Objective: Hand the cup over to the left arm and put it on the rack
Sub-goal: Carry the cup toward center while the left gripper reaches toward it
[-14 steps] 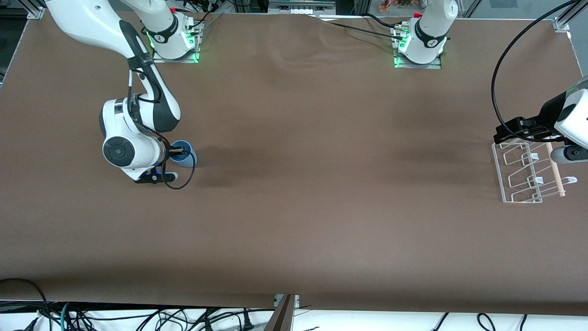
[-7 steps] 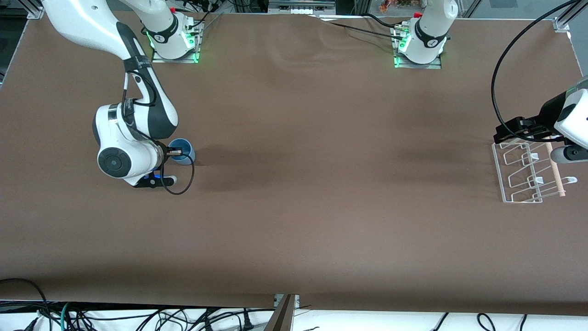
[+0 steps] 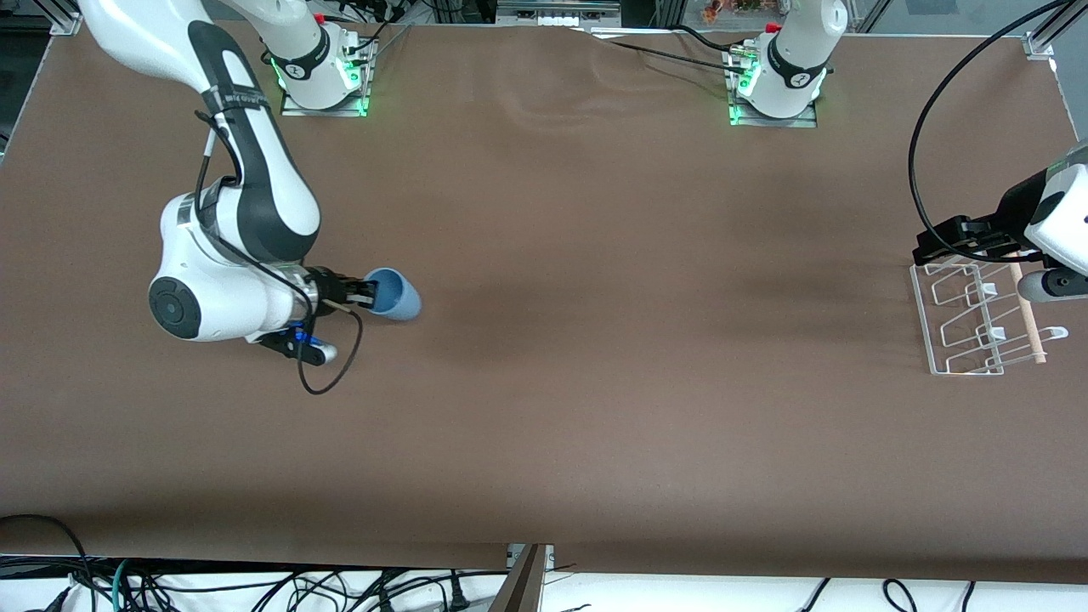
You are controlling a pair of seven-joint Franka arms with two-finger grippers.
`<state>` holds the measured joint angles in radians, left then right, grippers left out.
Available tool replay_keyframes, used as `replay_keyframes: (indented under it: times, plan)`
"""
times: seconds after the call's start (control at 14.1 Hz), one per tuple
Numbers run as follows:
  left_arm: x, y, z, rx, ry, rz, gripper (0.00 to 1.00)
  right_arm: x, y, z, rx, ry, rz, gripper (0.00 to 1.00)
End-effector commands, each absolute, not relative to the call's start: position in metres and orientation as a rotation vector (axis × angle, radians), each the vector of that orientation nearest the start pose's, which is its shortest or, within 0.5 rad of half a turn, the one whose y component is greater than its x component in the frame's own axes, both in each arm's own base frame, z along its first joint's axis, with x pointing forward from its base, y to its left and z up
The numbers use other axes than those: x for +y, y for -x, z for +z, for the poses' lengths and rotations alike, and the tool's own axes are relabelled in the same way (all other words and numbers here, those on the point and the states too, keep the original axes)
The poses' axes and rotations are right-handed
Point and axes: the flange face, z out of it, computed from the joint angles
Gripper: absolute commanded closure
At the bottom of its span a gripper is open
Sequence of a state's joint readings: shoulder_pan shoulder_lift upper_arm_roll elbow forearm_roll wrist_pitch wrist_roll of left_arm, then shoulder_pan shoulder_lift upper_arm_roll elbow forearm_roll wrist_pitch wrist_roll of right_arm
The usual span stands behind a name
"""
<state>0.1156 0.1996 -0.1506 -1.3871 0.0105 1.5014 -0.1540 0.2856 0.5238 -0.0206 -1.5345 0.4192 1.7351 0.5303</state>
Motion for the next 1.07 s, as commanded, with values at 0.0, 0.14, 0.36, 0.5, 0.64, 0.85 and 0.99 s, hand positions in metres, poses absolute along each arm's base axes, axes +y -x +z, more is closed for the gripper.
replay_keyframes:
  times: [0.0,0.14,0.36,0.5,0.64,0.85,0.99]
  plan:
    - [-0.017,-0.603,0.6,-0.191,3.158,0.135,0.0,0.292,-0.633,0.355,0.791,2.684,0.679,1.0]
    - [-0.017,-0.605,0.595,-0.179,3.158,0.142,0.0,0.351,-0.63,0.381,0.984,2.574,0.647,1.0]
    - [-0.026,-0.615,0.566,-0.141,3.149,0.218,0.0,0.411,-0.619,0.445,1.121,2.371,0.638,1.0]
    - [-0.036,-0.626,0.532,-0.05,3.162,0.32,0.0,0.437,-0.61,0.478,1.217,2.277,0.653,1.0]
    - [-0.049,-0.626,0.534,0.239,3.251,0.317,0.0,0.454,-0.603,0.495,1.242,2.161,0.715,1.0]
    - [-0.069,-0.623,0.535,0.83,3.319,0.286,0.0,0.469,-0.598,0.526,1.194,1.961,0.861,1.0]
    - [-0.084,-0.62,0.531,1.128,3.354,0.272,0.0,0.484,-0.588,0.534,1.15,1.879,0.969,1.0]
